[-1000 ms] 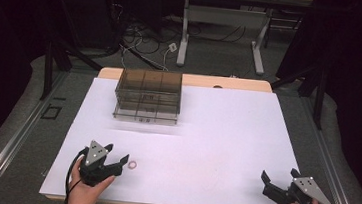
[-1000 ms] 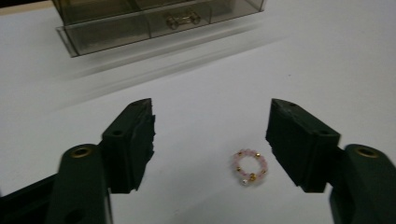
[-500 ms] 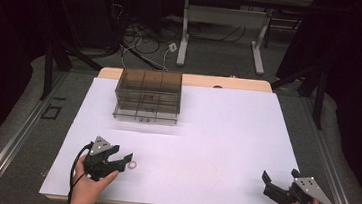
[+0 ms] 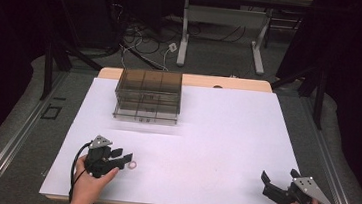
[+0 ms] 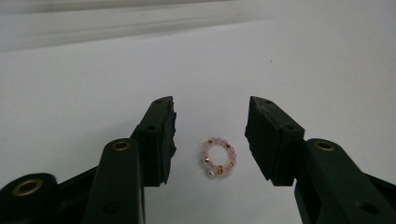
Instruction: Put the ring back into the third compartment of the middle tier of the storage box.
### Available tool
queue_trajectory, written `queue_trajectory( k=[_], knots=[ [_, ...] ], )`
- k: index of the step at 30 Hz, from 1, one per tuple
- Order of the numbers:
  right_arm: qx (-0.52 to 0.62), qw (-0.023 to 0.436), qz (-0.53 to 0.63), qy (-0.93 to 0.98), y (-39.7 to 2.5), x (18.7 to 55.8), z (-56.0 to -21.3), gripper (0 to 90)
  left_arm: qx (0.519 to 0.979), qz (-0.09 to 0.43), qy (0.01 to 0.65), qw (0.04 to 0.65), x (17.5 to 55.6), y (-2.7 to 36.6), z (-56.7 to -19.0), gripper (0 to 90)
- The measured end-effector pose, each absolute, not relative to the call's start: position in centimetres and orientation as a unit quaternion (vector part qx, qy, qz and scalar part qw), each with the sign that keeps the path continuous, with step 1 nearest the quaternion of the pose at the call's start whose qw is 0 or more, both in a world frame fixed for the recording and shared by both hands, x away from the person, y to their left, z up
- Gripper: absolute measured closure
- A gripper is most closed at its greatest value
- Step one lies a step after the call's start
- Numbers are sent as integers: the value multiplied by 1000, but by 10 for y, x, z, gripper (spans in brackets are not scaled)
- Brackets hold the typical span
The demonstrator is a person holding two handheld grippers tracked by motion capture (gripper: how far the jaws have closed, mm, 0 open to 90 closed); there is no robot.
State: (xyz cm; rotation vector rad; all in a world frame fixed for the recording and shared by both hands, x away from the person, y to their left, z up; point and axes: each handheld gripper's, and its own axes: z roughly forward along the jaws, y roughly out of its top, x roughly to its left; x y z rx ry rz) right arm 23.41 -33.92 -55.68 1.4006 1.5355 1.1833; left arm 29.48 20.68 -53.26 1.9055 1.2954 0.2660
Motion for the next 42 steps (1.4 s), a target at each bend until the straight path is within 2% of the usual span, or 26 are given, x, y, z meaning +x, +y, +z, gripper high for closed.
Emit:
queue_trajectory(
  k=[4,8,16,42],
  knots=[
    [545,364,461,598,-339,234,-557,0,759,80,524,379,299,206,-535,589],
    [545,362,463,598,-339,235,-557,0,757,54,531,376,302,204,-537,599],
    [549,353,460,602,-339,234,-557,0,766,52,539,346,307,201,-540,654],
    [550,353,460,601,-340,235,-558,1,770,24,553,318,314,194,-546,750]
  ],
)
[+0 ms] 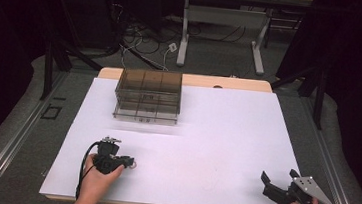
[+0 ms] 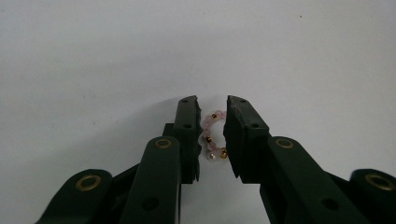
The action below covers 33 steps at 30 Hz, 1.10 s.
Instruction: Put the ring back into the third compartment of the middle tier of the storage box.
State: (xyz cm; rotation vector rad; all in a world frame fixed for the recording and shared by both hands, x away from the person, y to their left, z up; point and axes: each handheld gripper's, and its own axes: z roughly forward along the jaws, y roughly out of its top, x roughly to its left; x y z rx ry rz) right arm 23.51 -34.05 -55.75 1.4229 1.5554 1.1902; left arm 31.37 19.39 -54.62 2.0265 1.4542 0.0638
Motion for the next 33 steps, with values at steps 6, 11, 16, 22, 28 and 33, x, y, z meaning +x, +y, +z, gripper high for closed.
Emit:
queue_trajectory(
  k=[6,11,16,22,28,33],
  knots=[
    [550,353,460,601,-340,235,-558,1,770,24,553,317,314,193,-547,763],
    [550,352,460,602,-340,235,-558,1,769,25,555,316,314,193,-547,789],
    [552,351,459,601,-340,235,-558,1,769,30,555,315,314,192,-547,805],
    [553,354,458,600,-341,235,-558,1,772,39,554,309,313,191,-547,832],
    [552,350,459,602,-340,236,-559,1,772,43,554,307,313,190,-547,863],
    [552,349,461,601,-340,236,-559,1,772,41,554,309,313,191,-547,866]
  ],
)
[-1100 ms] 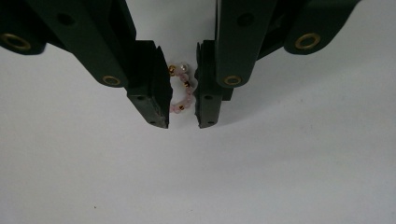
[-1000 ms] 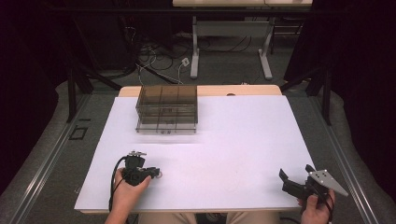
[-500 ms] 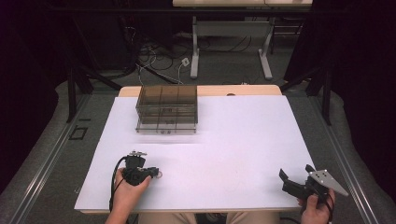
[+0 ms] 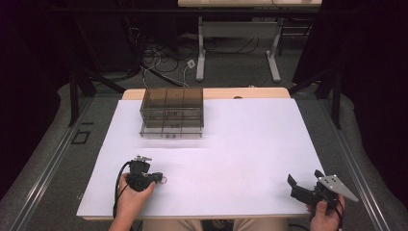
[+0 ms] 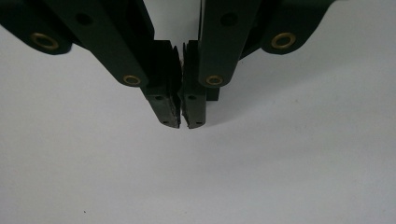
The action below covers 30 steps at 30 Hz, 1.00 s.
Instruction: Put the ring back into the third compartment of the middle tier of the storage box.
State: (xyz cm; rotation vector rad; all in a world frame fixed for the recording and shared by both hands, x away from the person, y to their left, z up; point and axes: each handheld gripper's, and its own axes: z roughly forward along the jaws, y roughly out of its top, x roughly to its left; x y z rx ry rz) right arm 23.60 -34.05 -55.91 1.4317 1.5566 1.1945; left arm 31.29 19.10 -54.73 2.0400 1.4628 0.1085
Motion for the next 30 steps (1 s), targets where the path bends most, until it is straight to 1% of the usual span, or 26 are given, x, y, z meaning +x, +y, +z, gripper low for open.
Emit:
queue_trajectory(
  k=[30],
  knots=[
    [556,347,457,602,-342,236,-560,3,771,48,549,319,312,193,-538,880]
  ],
)
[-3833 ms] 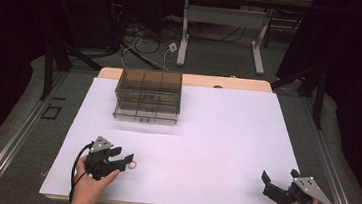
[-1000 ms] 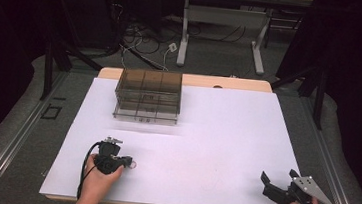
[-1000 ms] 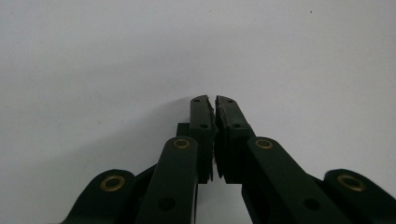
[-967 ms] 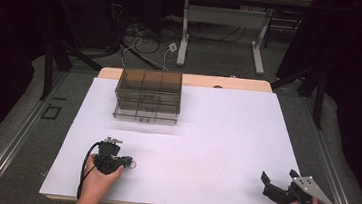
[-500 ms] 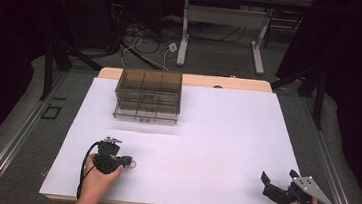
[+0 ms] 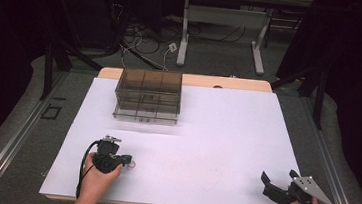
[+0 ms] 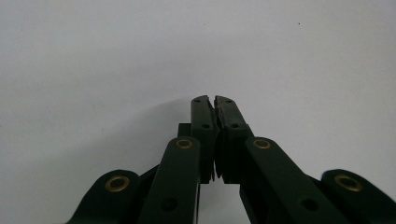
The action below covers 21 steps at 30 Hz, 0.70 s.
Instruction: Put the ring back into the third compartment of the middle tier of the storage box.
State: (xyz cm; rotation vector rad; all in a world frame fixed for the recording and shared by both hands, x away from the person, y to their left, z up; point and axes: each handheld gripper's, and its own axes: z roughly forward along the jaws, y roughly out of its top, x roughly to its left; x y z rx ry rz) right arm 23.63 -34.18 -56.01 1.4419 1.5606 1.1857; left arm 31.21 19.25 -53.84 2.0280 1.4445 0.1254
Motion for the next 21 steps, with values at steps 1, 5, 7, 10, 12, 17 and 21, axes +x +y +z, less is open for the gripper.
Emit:
queue_trajectory(
  k=[1,5,7,10,12,17,21],
  knots=[
    [556,347,456,602,-342,236,-560,3,773,46,547,320,312,193,-537,880],
    [556,347,458,600,-342,237,-560,3,770,49,548,322,312,192,-535,881],
    [556,347,456,601,-342,237,-560,3,771,52,546,324,312,193,-532,881],
    [558,347,453,603,-343,236,-560,3,770,56,546,325,312,193,-530,881],
    [557,347,456,601,-343,236,-560,3,770,56,546,327,312,193,-528,881],
    [557,347,457,600,-343,236,-560,3,768,64,545,331,312,193,-525,881],
    [558,348,455,600,-343,236,-560,3,767,64,543,336,313,193,-521,881]
  ],
)
